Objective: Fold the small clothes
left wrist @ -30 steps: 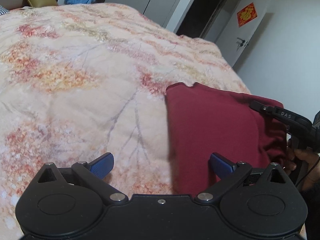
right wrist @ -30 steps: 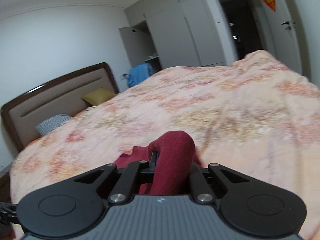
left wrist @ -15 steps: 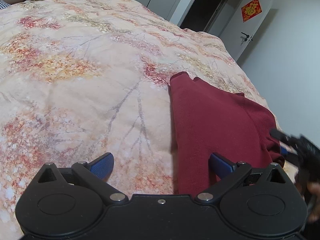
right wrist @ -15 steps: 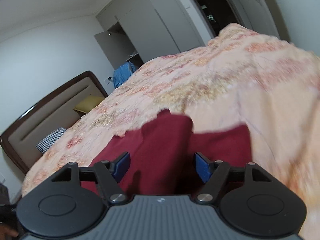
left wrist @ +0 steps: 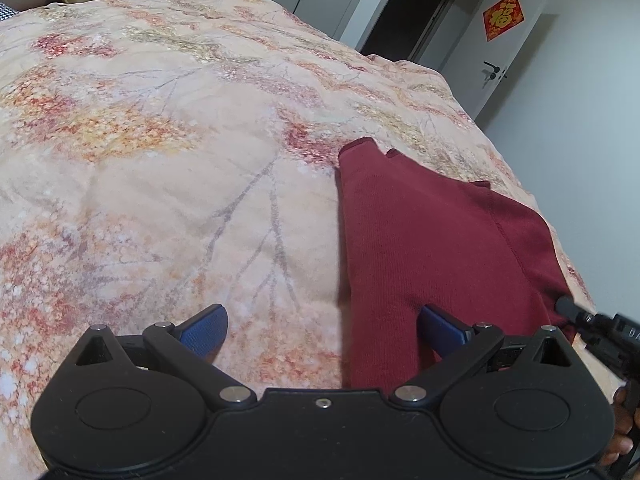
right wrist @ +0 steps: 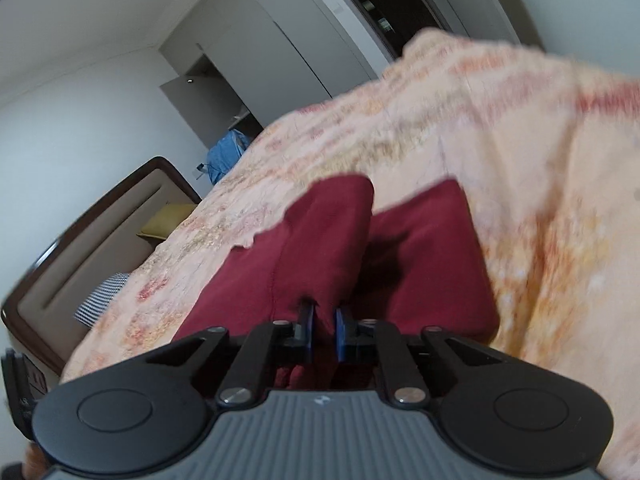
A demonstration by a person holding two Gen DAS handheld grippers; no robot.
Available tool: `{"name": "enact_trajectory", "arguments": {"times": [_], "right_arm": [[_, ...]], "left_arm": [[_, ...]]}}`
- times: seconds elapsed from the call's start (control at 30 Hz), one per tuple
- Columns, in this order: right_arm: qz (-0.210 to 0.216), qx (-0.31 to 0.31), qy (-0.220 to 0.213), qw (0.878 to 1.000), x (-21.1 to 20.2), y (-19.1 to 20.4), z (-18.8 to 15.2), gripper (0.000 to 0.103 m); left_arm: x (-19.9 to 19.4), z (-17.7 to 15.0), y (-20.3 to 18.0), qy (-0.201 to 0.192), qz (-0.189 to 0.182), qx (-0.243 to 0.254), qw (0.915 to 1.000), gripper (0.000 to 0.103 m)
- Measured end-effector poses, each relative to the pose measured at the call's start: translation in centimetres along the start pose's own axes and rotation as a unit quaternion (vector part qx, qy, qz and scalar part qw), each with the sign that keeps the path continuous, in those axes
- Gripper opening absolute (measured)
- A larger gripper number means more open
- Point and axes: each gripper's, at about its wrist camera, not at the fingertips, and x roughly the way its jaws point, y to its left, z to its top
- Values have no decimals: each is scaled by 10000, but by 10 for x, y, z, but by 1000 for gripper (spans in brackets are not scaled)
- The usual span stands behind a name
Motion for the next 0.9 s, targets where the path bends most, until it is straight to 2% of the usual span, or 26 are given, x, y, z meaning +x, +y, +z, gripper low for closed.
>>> {"name": "enact_trajectory", "arguments": {"times": [0.13, 0.23, 0.3, 0.4, 0.5, 0.57, 0.67, 0.77, 0.9], "right_arm": [[-53, -148, -365, 9992, -16, 4, 24, 10], [-401, -306, -508, 9974, -20, -1, 34, 10], [-534, -205, -414, 9975, -15, -14, 31, 10], [-724, -292, -153, 9968, -2, -23, 17, 12], [-704, -289, -251, 9968, -10, -22, 4, 28], [-760, -381, -357, 9957, -22, -19, -1, 46], [-635, -570, -405, 9955, -42, -8, -15, 49], [-489, -1107, -405, 9918, -61, 12, -36, 50], [-130, -1699, 2, 9854, -63, 43, -65, 50]], "left_arm": [[-4, 4, -11, -82, -196, 108, 9997, 101], [4, 1, -18, 56, -235, 194, 9995, 101], [14, -2, -20, 266, -199, 186, 9993, 101], [16, -5, -20, 259, -139, 180, 9994, 101], [13, -3, -16, 251, -144, 106, 9995, 101], [11, -2, -14, 237, -145, 51, 9996, 101], [9, -1, -12, 212, -137, -22, 9997, 101], [7, -2, -12, 218, -169, -50, 9996, 101], [5, -3, -14, 237, -204, -47, 9995, 102]]}}
